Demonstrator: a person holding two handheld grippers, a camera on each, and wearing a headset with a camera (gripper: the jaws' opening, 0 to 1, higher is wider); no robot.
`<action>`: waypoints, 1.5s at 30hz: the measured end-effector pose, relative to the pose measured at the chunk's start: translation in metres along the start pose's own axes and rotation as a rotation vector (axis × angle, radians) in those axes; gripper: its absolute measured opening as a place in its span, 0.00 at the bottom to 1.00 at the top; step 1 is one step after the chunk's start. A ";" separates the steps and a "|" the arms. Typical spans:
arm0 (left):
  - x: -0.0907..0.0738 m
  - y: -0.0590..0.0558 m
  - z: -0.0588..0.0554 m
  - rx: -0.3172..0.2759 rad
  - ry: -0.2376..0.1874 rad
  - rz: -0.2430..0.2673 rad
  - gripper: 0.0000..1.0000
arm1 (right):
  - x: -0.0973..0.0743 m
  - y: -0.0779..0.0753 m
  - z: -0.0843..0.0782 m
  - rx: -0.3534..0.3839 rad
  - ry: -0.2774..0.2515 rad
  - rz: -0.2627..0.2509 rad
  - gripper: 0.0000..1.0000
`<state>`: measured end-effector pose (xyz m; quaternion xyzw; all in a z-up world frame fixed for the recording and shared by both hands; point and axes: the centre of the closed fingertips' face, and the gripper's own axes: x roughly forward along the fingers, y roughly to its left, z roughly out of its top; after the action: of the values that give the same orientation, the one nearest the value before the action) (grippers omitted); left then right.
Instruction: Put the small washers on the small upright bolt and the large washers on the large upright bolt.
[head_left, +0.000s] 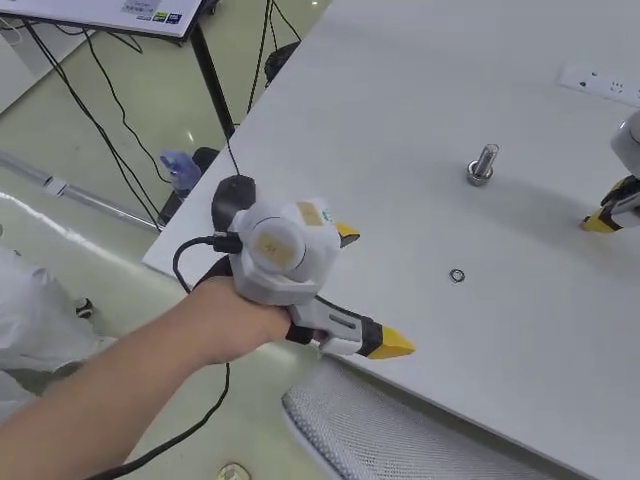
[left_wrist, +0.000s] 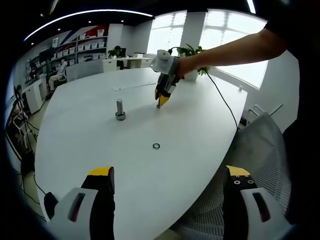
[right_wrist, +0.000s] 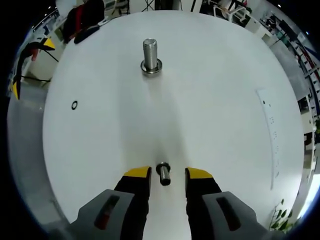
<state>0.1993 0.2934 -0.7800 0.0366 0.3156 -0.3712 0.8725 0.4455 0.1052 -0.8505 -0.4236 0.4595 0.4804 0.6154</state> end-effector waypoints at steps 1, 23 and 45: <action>-0.001 0.000 0.000 0.004 0.002 -0.001 0.90 | -0.002 0.000 0.001 0.001 -0.006 -0.004 0.29; -0.016 -0.004 0.017 0.028 -0.028 -0.026 0.90 | -0.037 0.035 0.051 -0.076 -0.093 -0.001 0.30; -0.021 -0.004 0.018 0.063 -0.014 -0.029 0.90 | -0.040 0.103 0.088 -0.209 -0.117 0.066 0.31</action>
<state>0.1950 0.2981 -0.7534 0.0568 0.2983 -0.3939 0.8676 0.3542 0.2005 -0.8006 -0.4414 0.3840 0.5696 0.5773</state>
